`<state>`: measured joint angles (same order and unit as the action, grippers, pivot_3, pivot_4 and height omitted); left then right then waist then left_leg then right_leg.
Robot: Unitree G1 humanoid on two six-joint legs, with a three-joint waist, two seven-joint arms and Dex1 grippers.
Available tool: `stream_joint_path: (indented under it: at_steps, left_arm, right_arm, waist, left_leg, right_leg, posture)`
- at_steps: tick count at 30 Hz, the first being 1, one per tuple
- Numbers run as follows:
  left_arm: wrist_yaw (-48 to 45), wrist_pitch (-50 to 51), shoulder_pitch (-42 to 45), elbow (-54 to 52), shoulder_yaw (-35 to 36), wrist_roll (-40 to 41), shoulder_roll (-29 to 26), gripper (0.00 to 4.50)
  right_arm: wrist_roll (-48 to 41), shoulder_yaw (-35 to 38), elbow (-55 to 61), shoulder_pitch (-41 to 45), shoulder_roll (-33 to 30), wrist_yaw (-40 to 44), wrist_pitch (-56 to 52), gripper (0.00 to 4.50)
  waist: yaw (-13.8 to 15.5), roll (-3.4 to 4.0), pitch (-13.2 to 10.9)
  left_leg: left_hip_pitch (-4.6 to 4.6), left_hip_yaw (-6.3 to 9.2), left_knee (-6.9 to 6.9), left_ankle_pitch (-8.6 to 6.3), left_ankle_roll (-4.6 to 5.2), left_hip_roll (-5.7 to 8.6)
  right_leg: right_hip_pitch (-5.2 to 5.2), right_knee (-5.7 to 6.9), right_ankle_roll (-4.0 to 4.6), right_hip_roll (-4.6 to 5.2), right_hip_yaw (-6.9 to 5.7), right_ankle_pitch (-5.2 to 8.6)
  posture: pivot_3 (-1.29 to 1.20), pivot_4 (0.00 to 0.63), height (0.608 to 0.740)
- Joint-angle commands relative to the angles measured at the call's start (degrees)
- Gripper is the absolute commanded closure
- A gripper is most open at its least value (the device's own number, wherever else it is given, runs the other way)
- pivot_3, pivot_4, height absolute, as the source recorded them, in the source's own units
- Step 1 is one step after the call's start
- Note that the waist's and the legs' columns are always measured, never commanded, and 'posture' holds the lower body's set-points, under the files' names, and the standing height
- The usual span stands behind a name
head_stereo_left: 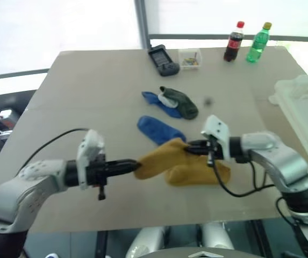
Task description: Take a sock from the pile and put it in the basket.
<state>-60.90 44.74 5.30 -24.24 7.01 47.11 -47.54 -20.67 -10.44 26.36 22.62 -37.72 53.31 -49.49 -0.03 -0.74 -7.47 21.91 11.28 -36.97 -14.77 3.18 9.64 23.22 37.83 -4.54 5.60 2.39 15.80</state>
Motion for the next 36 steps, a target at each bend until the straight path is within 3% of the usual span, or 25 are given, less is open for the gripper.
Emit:
stream_joint_path:
  at_steps: [1, 5, 10, 26, 34, 35, 36]
  left_arm:
    - [-0.07, -0.90, 5.86, 2.80, -8.25, -4.52, 2.71, 4.50]
    - [-0.53, -5.10, 11.63, 9.01, -16.27, -11.69, 7.18, 4.50]
    - [-2.07, -8.58, 12.96, 12.50, -20.53, -16.39, 9.23, 4.50]
    - [-5.31, -11.86, 14.26, 16.10, -22.35, -21.27, 10.52, 4.50]
    - [-6.10, -16.17, 14.84, 18.81, -25.61, -26.37, 11.65, 4.50]
    - [-6.15, -16.17, 14.88, 19.19, -25.86, -26.58, 11.98, 3.89]
    - [-6.26, -16.22, 14.88, 19.44, -26.06, -26.77, 12.23, 3.64]
  right_arm:
    - [-2.48, 5.72, 5.47, -3.54, -3.59, -1.42, -3.19, 4.45]
    - [-2.14, 7.38, 7.72, -8.99, -4.97, -4.95, -3.53, 4.45]
    - [0.36, 5.67, 8.48, -13.28, -5.28, -8.98, -1.99, 4.45]
    - [-0.48, 6.87, 16.40, -19.18, -4.93, -15.81, -4.03, 4.45]
    - [1.97, 1.89, 17.54, -21.99, -6.83, -16.94, -3.02, 4.45]
    - [2.13, 1.35, 17.01, -22.30, -6.85, -16.68, -2.27, 4.14]
    - [2.56, 0.86, 16.62, -22.61, -7.00, -16.63, -1.36, 3.75]
  waist:
    - [0.05, -0.01, 0.01]
    - [-0.52, -0.04, 0.00]
    - [-0.58, -0.05, 0.00]
    - [0.10, -0.06, 0.00]
    - [0.76, -0.06, 0.00]
    - [0.83, -0.07, 0.01]
    - [0.85, -0.08, 0.01]
  left_leg:
    - [0.00, -0.01, 0.00, 0.00, 0.00, 0.00]
    - [0.00, -0.08, 0.01, 0.00, 0.00, -0.07]
    - [0.03, -0.09, -0.01, 0.00, 0.00, -0.08]
    - [0.05, 0.02, -0.16, 0.00, 0.01, -0.05]
    - [0.04, 0.01, -0.18, 0.00, 0.01, -0.04]
    - [0.03, 0.01, -0.20, 0.00, 0.01, -0.04]
    - [0.02, 0.02, -0.20, 0.00, 0.01, -0.04]
  right_leg:
    - [-0.01, 0.00, 0.00, 0.00, 0.01, 0.00]
    - [-0.02, 0.01, 0.00, -0.03, 0.08, 0.00]
    - [-0.01, 0.01, 0.00, -0.02, 0.08, 0.00]
    - [-0.08, 0.02, -0.01, -0.02, 0.01, 0.00]
    - [-0.10, 0.02, -0.01, -0.02, -0.01, 0.00]
    - [-0.11, 0.02, -0.01, -0.02, -0.02, 0.00]
    - [-0.11, 0.02, -0.01, -0.02, -0.03, 0.00]
  posture:
    - [0.00, 0.150, 0.740]
    - [0.00, 0.150, 0.740]
    - [0.00, 0.150, 0.740]
    - [0.00, 0.150, 0.740]
    - [0.00, 0.150, 0.740]
    - [0.00, 0.150, 0.740]
    - [0.00, 0.150, 0.740]
